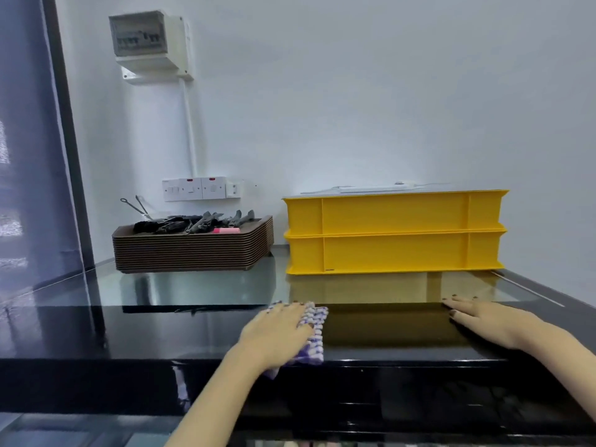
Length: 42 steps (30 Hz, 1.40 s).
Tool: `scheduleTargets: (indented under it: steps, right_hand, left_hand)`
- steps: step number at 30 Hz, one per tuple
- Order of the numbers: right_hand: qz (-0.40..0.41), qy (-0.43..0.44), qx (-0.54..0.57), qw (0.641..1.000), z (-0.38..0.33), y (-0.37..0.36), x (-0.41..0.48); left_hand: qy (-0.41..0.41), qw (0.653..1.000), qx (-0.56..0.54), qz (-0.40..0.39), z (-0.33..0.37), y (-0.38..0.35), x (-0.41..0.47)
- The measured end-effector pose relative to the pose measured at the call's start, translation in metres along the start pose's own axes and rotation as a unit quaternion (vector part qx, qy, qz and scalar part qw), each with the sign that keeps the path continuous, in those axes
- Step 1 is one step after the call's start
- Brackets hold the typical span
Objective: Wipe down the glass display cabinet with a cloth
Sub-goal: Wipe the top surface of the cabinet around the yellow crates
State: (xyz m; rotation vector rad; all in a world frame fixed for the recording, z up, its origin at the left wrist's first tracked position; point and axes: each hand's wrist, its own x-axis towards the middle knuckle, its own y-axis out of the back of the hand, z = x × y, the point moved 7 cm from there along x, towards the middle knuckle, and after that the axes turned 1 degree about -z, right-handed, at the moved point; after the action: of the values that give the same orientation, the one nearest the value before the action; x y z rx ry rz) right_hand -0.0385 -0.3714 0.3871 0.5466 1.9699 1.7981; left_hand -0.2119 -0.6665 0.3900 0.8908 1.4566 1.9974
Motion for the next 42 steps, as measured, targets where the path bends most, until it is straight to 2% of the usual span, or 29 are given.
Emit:
scheduleTargets:
  steps: [4,7,10,13,15,17,20,22,26,28,30,33,37,39,42]
  right_hand:
    - [0.02,-0.025,-0.004,0.999,0.026,-0.005,-0.003]
    - [0.02,-0.027,-0.002,0.999,0.021,-0.006,0.001]
    - [0.027,-0.017,0.011,0.999,0.021,-0.005,0.003]
    - [0.024,-0.011,0.012,1.0,0.021,-0.006,0.003]
    - [0.024,-0.003,0.015,1.0,0.023,-0.008,0.003]
    - [0.029,0.009,0.02,0.999,0.023,-0.009,0.004]
    - [0.029,0.017,0.02,0.999,0.024,-0.011,0.005]
    - [0.032,0.023,0.02,0.999,0.024,-0.013,0.009]
    - [0.029,0.021,0.013,0.999,0.022,-0.016,0.013]
    - [0.022,0.018,0.014,0.999,0.019,-0.017,0.015]
    - [0.021,0.017,0.019,0.999,0.017,-0.015,0.015]
    - [0.024,0.024,0.025,0.999,0.02,-0.014,0.015]
    - [0.02,0.031,0.027,0.999,0.021,-0.014,0.012]
    - [0.018,0.032,0.023,0.999,0.021,-0.013,0.011]
    - [0.019,0.037,0.017,0.999,0.02,-0.013,0.009]
  left_hand:
    - [0.162,0.986,0.049,0.004,-0.125,0.028,-0.001]
    - [0.224,0.972,0.069,0.017,-0.121,0.027,0.007]
    - [0.15,0.986,0.059,0.03,-0.027,0.007,0.032]
    - [0.047,0.998,0.029,0.001,0.087,-0.022,0.049]
    - [-0.011,0.999,0.037,-0.01,0.137,-0.036,0.052]
    - [-0.028,0.999,0.036,-0.014,0.148,-0.042,0.051]
    - [-0.021,0.999,0.03,-0.007,0.111,-0.038,0.043]
    - [0.025,0.999,0.036,0.015,0.053,-0.023,0.036]
    - [0.193,0.977,0.084,0.025,-0.072,0.009,0.006]
    - [0.259,0.962,0.075,0.038,-0.081,0.015,-0.001]
    - [0.281,0.955,0.071,0.057,-0.046,0.012,0.006]
    - [0.188,0.979,0.056,0.059,0.056,-0.011,0.036]
    - [0.049,0.997,0.056,-0.017,0.175,-0.049,0.054]
    - [0.032,0.997,0.067,-0.019,0.184,-0.051,0.049]
    - [0.042,0.997,0.059,0.011,0.144,-0.041,0.036]
